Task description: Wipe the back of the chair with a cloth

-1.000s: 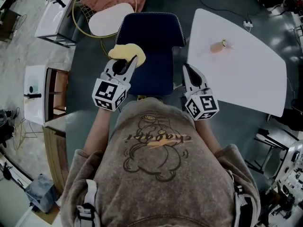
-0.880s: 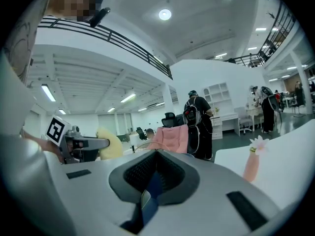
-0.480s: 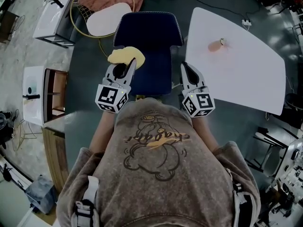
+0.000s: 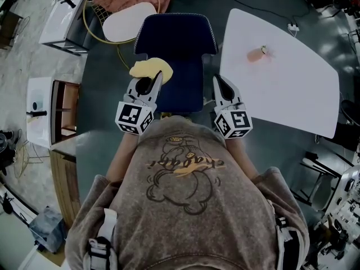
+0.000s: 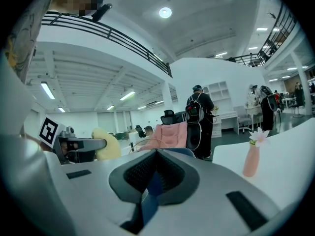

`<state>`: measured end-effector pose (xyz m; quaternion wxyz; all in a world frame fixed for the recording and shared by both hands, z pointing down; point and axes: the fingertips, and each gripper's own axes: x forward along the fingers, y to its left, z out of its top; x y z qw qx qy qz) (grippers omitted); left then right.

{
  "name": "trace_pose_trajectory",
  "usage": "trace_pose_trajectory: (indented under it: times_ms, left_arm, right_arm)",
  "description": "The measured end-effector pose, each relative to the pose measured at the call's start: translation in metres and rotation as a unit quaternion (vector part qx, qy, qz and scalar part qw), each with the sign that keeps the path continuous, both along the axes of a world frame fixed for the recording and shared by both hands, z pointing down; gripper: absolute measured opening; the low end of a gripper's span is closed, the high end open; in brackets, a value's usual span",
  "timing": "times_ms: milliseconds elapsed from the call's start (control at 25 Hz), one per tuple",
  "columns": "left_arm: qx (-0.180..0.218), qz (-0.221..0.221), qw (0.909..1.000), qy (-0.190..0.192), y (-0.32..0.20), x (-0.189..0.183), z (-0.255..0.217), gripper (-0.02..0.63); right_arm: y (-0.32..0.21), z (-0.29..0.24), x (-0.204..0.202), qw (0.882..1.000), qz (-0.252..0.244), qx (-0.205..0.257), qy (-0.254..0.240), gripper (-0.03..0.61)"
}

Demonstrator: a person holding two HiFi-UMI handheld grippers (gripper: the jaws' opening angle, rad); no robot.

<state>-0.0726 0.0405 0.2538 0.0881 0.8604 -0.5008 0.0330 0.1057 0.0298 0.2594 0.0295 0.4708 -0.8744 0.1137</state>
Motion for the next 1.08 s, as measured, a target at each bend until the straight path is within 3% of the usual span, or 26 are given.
trace_pose_trajectory:
  times_ms: [1080]
  left_arm:
    - [-0.001,-0.015,0.9998,0.012,0.0003,-0.0068,-0.003,0.052]
  right_arm:
    - [-0.0026,-0.0088,-0.0061,1.0,-0.007,0.01,0.001,0.025]
